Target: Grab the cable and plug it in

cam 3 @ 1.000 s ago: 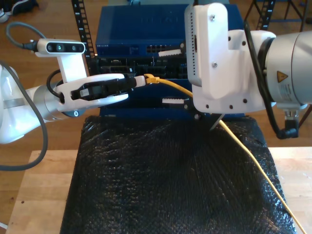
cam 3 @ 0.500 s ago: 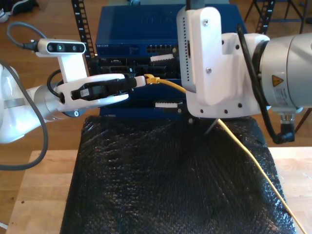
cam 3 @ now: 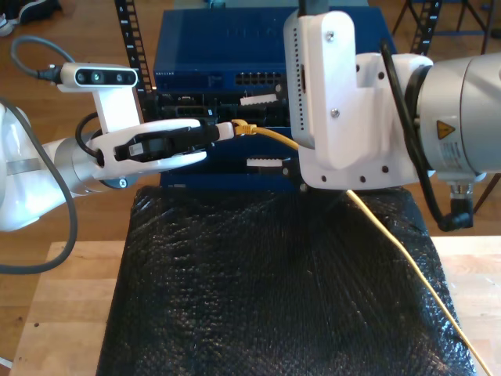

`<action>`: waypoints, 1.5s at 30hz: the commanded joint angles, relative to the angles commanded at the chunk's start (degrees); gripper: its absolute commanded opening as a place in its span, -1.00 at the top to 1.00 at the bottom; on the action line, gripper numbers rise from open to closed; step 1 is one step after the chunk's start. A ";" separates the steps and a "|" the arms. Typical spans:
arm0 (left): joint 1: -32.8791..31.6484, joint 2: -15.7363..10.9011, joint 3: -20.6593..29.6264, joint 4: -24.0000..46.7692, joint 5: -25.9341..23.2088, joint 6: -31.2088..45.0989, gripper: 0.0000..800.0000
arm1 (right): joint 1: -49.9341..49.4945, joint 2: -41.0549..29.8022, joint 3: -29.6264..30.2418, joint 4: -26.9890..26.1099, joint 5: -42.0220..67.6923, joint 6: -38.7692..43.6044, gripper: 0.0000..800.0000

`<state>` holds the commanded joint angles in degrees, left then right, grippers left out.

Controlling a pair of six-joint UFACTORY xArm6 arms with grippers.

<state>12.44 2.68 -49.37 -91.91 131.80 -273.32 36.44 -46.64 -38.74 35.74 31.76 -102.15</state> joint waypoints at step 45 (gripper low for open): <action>-0.79 0.00 0.09 1.14 0.18 -2.46 0.97 | 0.18 0.09 0.18 -0.09 0.00 -0.09 0.19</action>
<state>11.65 2.68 -49.29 -90.77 131.98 -275.78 36.62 -46.55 -38.56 35.65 31.76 -102.24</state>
